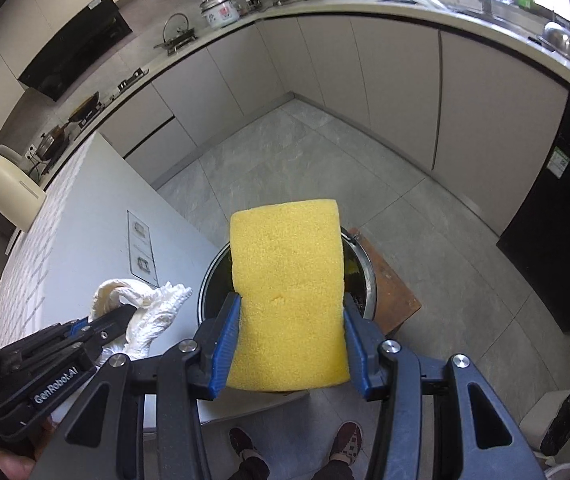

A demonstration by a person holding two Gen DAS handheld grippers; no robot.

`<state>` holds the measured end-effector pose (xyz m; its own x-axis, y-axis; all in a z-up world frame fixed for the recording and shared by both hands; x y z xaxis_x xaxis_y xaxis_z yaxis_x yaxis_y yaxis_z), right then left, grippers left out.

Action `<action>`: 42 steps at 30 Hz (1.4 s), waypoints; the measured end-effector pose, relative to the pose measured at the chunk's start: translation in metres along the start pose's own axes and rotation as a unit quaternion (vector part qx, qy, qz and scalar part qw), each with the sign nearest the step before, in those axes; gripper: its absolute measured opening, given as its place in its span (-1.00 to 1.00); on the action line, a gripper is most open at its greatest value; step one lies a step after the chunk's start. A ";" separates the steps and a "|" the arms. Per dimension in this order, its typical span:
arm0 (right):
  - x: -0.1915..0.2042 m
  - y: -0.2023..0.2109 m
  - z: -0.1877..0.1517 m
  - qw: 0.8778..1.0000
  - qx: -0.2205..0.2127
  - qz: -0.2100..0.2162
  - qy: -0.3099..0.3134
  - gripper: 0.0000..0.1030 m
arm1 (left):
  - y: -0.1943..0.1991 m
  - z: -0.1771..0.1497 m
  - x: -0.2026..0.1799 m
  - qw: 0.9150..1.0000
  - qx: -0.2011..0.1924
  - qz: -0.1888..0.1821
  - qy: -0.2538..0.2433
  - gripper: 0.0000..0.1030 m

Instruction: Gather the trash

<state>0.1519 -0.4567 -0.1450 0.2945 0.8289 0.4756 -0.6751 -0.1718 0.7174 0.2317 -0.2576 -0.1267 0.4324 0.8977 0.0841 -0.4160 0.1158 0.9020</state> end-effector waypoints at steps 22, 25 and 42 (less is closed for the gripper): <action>-0.024 -0.096 0.046 0.996 0.066 0.050 0.042 0.36 | -0.028 0.001 0.012 0.994 0.015 0.054 0.093 0.12; -0.023 -0.095 0.050 0.996 0.064 0.051 0.035 0.43 | -0.013 -0.001 0.017 0.993 0.000 0.057 0.099 0.12; 0.026 -0.013 0.006 0.992 0.067 0.060 0.092 0.43 | 0.089 -0.042 0.030 0.987 -0.078 0.071 0.120 0.19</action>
<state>0.1720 -0.4362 -0.1389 0.0813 0.8791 0.4696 -0.5983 -0.3338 0.7284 0.1744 -0.2024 -0.0616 0.1669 0.9822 0.0861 -0.5854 0.0284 0.8103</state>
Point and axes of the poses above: each gripper's, at about its wrist camera, not at the fingertips, and y roughly against the way its jaws point, x to its left, z to its top, the point moved 1 cm from there along -y, roughly the way its jaws point, and after that the axes turned 14 degrees about z, right-handed, at the moved point
